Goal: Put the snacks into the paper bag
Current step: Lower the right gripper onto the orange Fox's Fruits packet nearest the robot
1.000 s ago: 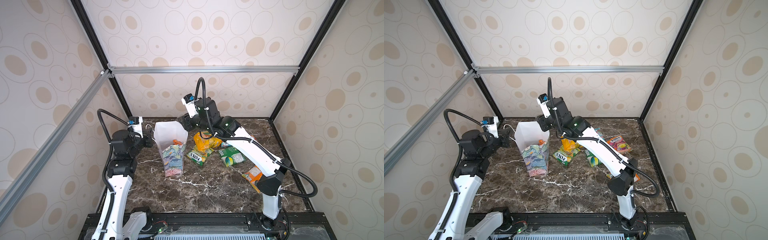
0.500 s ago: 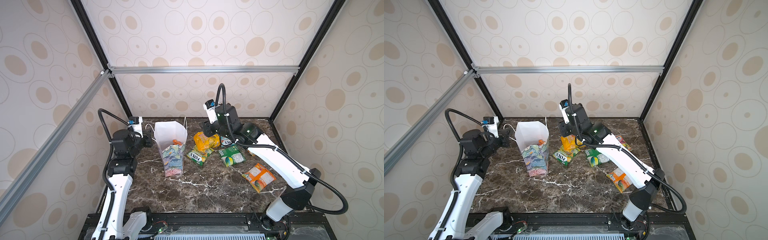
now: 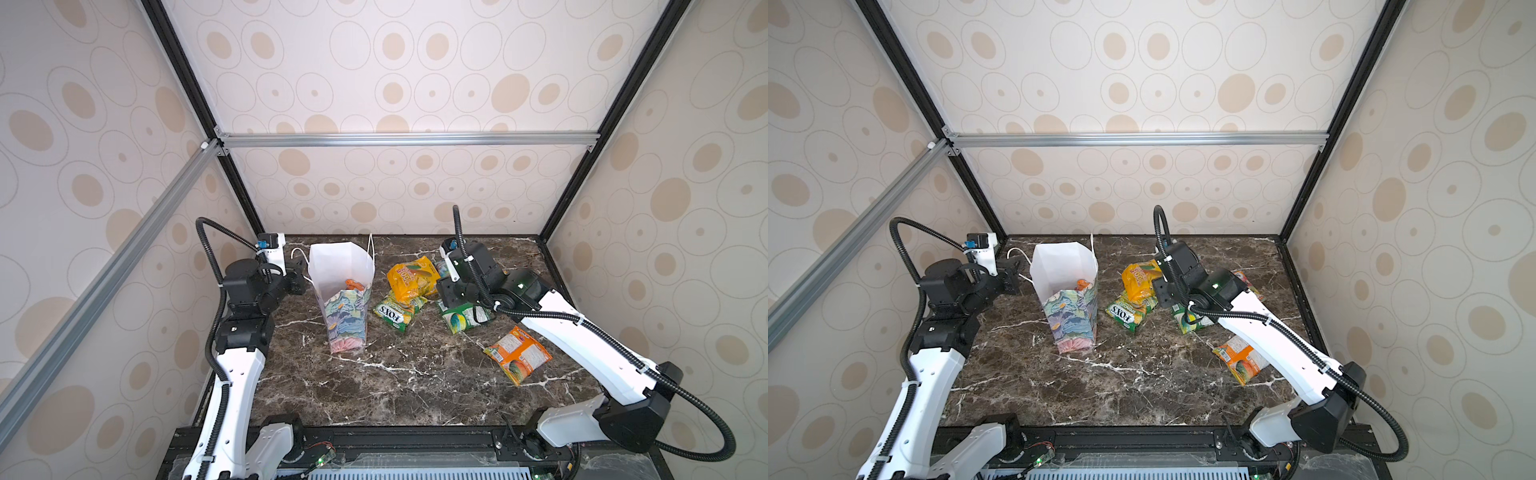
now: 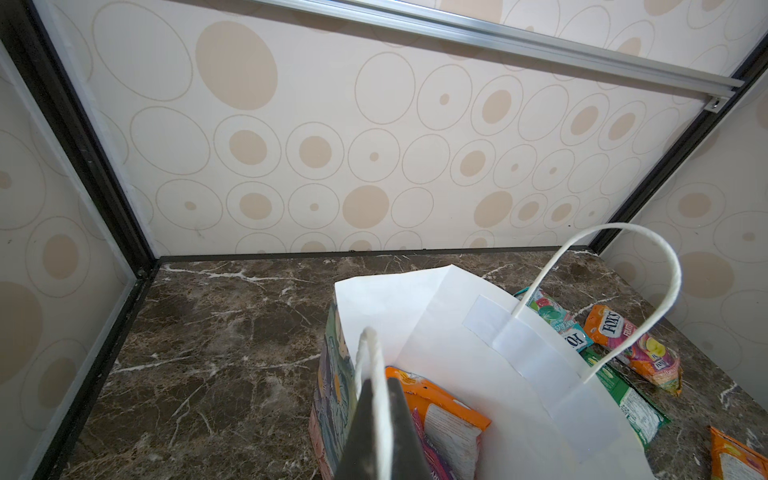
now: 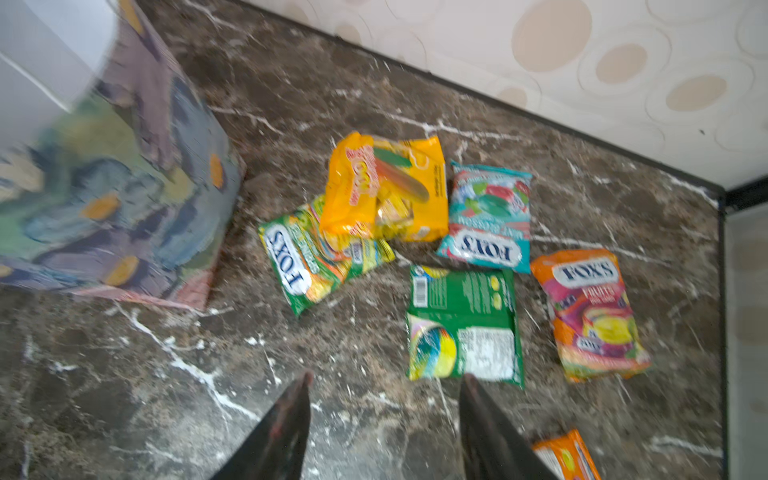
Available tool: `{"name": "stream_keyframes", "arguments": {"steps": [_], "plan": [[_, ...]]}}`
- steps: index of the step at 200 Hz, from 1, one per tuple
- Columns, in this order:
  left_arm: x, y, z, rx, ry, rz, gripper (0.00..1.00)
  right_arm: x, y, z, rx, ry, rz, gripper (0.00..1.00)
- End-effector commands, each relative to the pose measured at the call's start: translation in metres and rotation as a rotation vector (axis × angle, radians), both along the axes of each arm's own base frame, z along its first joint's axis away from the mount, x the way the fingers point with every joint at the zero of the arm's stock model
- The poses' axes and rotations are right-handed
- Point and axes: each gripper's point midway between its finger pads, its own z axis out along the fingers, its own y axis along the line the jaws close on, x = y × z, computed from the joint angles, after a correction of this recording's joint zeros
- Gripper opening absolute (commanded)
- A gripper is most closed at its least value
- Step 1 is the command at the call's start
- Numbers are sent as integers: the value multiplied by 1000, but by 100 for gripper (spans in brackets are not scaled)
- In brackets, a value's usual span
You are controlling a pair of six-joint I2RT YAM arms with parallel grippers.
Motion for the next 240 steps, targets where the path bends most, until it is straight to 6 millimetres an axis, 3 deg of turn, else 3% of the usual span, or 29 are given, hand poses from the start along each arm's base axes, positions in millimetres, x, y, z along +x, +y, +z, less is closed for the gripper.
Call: {"name": "stream_keyframes", "arguments": {"steps": [1, 28, 59, 111, 186, 224, 240], "plan": [[-5, 3, 22, 29, -59, 6, 0, -26, -51, -30, -169, 129, -151, 60], [-6, 3, 23, 28, -66, 6, 0, -40, -67, -55, -235, 210, -193, 62], [-5, 7, 21, 34, -61, 27, 0, -51, -88, -101, -321, 370, -257, 62], [-6, 0, 24, 14, -72, -8, 0, -70, -89, -173, -379, 530, -275, 50], [-4, -2, 21, 3, -64, -17, 0, -90, -125, -213, -479, 578, -379, 48], [-5, -2, 23, 2, -68, -20, 0, -91, -135, -230, -501, 587, -407, 46], [-6, -3, 26, -1, -75, -21, 0, -88, -136, -234, -515, 581, -408, 41]]}}
